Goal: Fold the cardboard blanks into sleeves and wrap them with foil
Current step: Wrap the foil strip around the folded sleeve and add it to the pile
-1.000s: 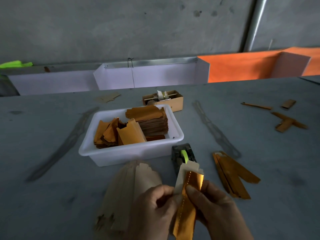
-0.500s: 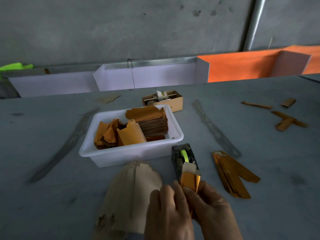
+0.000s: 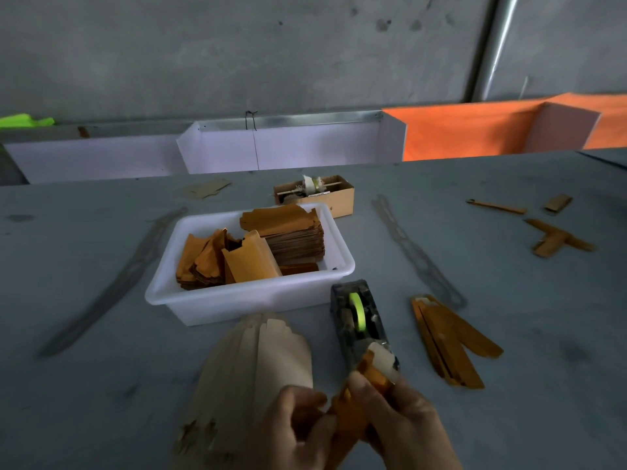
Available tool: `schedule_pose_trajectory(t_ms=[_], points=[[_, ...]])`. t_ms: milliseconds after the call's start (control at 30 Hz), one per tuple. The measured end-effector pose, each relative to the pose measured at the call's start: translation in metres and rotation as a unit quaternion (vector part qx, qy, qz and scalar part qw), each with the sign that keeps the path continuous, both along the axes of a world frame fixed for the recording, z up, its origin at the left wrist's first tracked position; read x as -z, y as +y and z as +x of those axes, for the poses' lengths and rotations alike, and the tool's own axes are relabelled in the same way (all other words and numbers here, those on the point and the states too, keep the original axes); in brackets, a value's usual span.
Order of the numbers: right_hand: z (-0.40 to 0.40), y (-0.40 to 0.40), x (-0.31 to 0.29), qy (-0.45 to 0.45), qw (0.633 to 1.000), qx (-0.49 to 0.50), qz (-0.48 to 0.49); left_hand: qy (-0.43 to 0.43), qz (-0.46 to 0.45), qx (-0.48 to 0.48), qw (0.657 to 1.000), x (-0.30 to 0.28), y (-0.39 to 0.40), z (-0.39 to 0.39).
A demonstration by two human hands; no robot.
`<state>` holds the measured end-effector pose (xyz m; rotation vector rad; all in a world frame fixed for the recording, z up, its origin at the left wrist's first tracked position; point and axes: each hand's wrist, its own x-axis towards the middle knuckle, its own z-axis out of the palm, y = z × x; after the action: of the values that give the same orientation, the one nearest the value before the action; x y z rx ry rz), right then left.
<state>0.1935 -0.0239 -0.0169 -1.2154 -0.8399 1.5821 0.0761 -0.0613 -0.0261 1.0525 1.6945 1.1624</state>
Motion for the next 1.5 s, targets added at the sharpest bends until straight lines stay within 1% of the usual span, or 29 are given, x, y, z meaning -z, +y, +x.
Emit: schedule_pose_trajectory(t_ms=[67, 133, 233, 267, 333, 400, 433, 500, 567, 633, 800, 900, 1100, 1133, 1167, 1233, 1267, 1300, 1333, 1367, 1433, 1500], points=[[0.004, 0.003, 0.002, -0.043, 0.999, -0.028, 0.015, -0.076, -0.055, 0.057, 0.994, 0.003, 0.003, -0.005], [0.008, 0.005, 0.0, -0.077, 0.995, -0.064, 0.024, -0.116, -0.075, 0.06, 0.989, 0.002, 0.0, -0.008], [0.02, 0.011, -0.01, -0.103, 0.984, -0.145, 0.026, -0.148, -0.097, 0.081, 0.981, -0.007, 0.002, -0.005], [0.023, 0.013, -0.016, -0.112, 0.981, -0.151, 0.037, -0.15, -0.093, 0.078, 0.981, -0.007, 0.003, -0.005], [0.036, 0.022, -0.016, -0.15, 0.98, -0.102, 0.08, -0.14, -0.075, 0.036, 0.987, -0.004, 0.009, -0.005], [0.049, 0.034, -0.014, -0.21, 0.972, -0.007, 0.107, -0.158, -0.051, -0.015, 0.986, -0.005, 0.014, -0.005], [0.054, 0.039, -0.013, -0.232, 0.967, 0.009, 0.109, -0.173, -0.046, -0.031, 0.983, -0.003, 0.017, -0.003], [0.057, 0.048, -0.006, -0.28, 0.956, -0.019, 0.084, -0.196, -0.049, -0.049, 0.978, 0.0, 0.021, 0.0], [0.054, 0.054, 0.002, -0.295, 0.952, -0.058, 0.052, -0.209, -0.053, -0.069, 0.974, 0.003, 0.026, 0.004], [0.05, 0.058, 0.008, -0.296, 0.952, -0.073, 0.038, -0.212, -0.053, -0.078, 0.973, 0.004, 0.03, 0.011], [0.044, 0.058, 0.013, -0.298, 0.948, -0.103, 0.046, -0.234, -0.064, -0.071, 0.968, 0.0, 0.037, 0.027], [0.039, 0.058, 0.012, -0.286, 0.952, -0.104, 0.037, -0.253, -0.078, -0.073, 0.962, -0.002, 0.039, 0.033], [0.034, 0.058, 0.012, -0.286, 0.954, -0.085, 0.04, -0.262, -0.083, -0.094, 0.957, 0.003, 0.04, 0.03], [0.033, 0.057, 0.013, -0.272, 0.958, -0.079, 0.041, -0.264, -0.082, -0.094, 0.957, 0.004, 0.04, 0.03], [0.033, 0.056, 0.014, -0.239, 0.968, -0.072, 0.035, -0.264, -0.082, -0.092, 0.957, 0.005, 0.039, 0.029], [0.035, 0.053, 0.012, -0.142, 0.988, -0.058, 0.007, -0.262, -0.084, -0.091, 0.957, 0.006, 0.039, 0.028], [0.036, 0.052, 0.01, -0.115, 0.992, -0.054, 0.002, -0.26, -0.084, -0.089, 0.958, 0.007, 0.039, 0.028], [0.037, 0.05, 0.01, -0.116, 0.992, -0.051, 0.013, -0.26, -0.084, -0.088, 0.958, 0.007, 0.039, 0.028], [0.039, 0.049, 0.01, -0.149, 0.987, -0.043, 0.034, -0.259, -0.085, -0.085, 0.958, 0.008, 0.039, 0.027], [0.04, 0.047, 0.011, -0.203, 0.977, -0.028, 0.057, -0.259, -0.087, -0.083, 0.958, 0.009, 0.039, 0.027], [0.041, 0.041, 0.012, -0.303, 0.948, 0.0, 0.098, -0.263, -0.091, -0.078, 0.957, 0.011, 0.04, 0.027], [0.04, 0.035, 0.015, -0.342, 0.931, 0.009, 0.128, -0.267, -0.091, -0.077, 0.956, 0.012, 0.04, 0.027]])
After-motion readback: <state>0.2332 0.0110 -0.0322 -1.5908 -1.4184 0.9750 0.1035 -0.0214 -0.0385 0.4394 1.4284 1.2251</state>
